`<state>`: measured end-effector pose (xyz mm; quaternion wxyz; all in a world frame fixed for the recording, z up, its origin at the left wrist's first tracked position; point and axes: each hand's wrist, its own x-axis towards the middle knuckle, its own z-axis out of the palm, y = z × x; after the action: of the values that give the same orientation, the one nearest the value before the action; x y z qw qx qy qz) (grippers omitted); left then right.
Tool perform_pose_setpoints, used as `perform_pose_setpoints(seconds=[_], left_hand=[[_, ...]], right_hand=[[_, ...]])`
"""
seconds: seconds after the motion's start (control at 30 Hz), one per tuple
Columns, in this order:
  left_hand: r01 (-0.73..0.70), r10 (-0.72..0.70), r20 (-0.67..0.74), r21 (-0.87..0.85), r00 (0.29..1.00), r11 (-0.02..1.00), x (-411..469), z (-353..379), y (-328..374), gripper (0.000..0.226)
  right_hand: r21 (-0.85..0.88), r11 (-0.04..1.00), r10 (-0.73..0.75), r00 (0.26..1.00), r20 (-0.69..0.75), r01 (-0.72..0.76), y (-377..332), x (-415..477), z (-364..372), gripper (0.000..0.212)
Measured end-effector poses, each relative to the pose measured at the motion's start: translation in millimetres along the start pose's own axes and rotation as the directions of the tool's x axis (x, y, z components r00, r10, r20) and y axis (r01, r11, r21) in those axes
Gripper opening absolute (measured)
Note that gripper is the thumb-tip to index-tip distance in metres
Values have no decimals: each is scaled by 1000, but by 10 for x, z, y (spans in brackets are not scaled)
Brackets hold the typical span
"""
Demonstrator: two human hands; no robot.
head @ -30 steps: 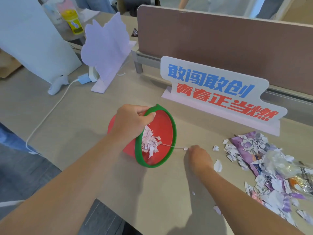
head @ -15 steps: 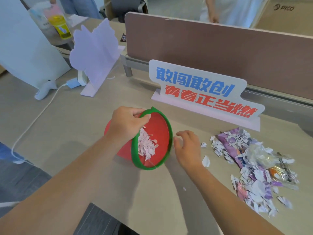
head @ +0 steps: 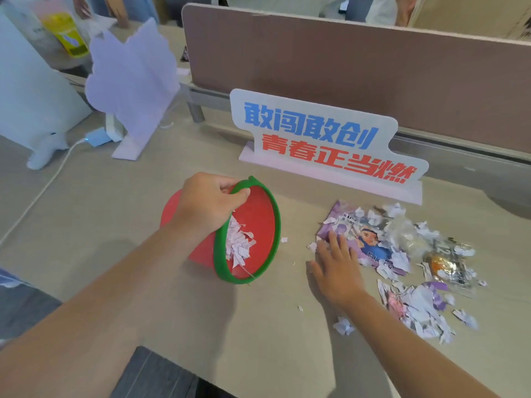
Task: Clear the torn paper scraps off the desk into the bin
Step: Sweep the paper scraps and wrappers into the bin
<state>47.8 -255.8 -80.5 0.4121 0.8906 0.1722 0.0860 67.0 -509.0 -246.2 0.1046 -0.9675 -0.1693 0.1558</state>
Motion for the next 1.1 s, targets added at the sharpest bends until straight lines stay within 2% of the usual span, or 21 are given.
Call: perform_pose_setpoints(seconds=[0.13,0.2,0.27,0.37,0.43,0.67,0.83,0.93,1.0,1.1], left_hand=[[-2,2,-2,-2,1000,1000,3,-35,1,12],[-5,5,-6,-7,1000,1000,-8,-51,16,10],[7,-7,-1,-21,1000,1000,-21,-52,36,7],[3,-3,4,-4,1000,1000,-41,-35,45,9],[0,0,11,-5,1000,1000,-52,-28,51,7],[17,-17,-15,-22,1000,1000,-71,-63,47,17],[16,-17,-30,-15,999,1000,-89,-127,24,5],[59,-59,-69,-9,996,998,-93,-162,28,12],[48,-47,-71,15,996,999,-93,-167,13,8],[4,0,-52,69,999,998,-107,-197,13,31]], right_hand=[[38,997,-62,998,-34,63,-46,-335,101,74],[31,998,-48,989,-139,53,-42,-526,135,70],[86,996,33,973,-227,-13,-61,-733,167,71],[185,969,192,969,-158,-162,-89,-954,301,85],[162,961,244,964,-110,-224,-117,-951,389,90],[195,959,238,958,-160,-205,-386,-245,278,98],[148,982,145,971,-190,-118,-502,175,189,88],[93,993,87,974,-211,-69,-594,333,184,72],[46,998,62,970,-237,-53,-648,424,208,59],[86,996,9,958,-286,16,-696,552,206,38]])
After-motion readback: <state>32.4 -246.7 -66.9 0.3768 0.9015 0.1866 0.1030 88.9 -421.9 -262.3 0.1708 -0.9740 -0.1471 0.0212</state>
